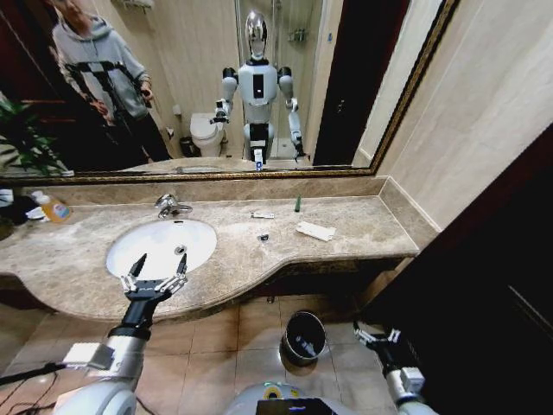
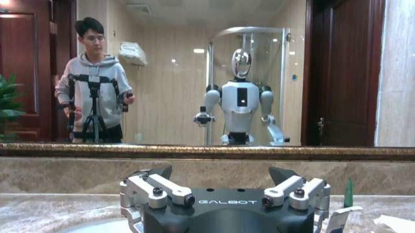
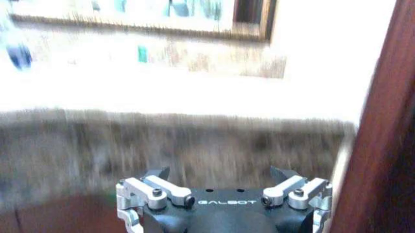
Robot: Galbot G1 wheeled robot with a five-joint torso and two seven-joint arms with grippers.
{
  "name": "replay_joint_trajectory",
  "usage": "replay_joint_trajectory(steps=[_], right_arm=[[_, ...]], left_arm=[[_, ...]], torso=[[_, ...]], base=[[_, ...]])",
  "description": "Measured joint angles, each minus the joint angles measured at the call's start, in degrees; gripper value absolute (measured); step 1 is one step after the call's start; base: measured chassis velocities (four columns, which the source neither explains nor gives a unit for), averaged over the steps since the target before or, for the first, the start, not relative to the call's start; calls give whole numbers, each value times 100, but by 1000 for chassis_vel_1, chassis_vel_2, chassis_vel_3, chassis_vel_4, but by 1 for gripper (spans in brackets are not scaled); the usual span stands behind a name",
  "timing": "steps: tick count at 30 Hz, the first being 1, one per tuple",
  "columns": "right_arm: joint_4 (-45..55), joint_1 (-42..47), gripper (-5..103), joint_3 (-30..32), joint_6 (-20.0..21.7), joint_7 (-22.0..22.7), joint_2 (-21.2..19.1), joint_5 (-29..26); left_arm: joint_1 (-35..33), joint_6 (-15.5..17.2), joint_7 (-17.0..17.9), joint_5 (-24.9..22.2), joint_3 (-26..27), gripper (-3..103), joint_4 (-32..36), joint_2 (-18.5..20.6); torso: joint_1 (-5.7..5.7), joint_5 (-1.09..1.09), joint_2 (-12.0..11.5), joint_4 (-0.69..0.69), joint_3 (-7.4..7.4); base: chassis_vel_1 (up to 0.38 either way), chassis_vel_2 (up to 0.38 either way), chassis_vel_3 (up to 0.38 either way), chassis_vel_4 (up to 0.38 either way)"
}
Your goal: Pick up the trash from the sink and place it in the trash bin.
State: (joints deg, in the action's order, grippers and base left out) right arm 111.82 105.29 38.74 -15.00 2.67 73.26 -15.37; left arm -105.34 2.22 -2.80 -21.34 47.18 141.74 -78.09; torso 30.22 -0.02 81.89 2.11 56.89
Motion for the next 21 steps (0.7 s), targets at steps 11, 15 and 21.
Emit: replay_joint_trajectory(steps=[11, 15, 21], right_arm=[[1128, -680, 100, -181, 161, -38, 126, 466], [1211, -1372, 100, -484, 715, -95, -152, 381], [566, -2544, 100, -871, 1085, -373, -653, 407]], left_arm=[[0, 0, -1, 0, -1, 100, 0, 0], [0, 0, 0, 0, 0, 100, 0, 0], [0, 0, 1, 0, 0, 100, 0, 1]], torso=[[0, 2, 0, -2, 1], [0, 2, 0, 1, 1], [2, 3, -1, 1, 2]], base=[[0, 0, 0, 0], [0, 0, 0, 0], [0, 0, 0, 0]])
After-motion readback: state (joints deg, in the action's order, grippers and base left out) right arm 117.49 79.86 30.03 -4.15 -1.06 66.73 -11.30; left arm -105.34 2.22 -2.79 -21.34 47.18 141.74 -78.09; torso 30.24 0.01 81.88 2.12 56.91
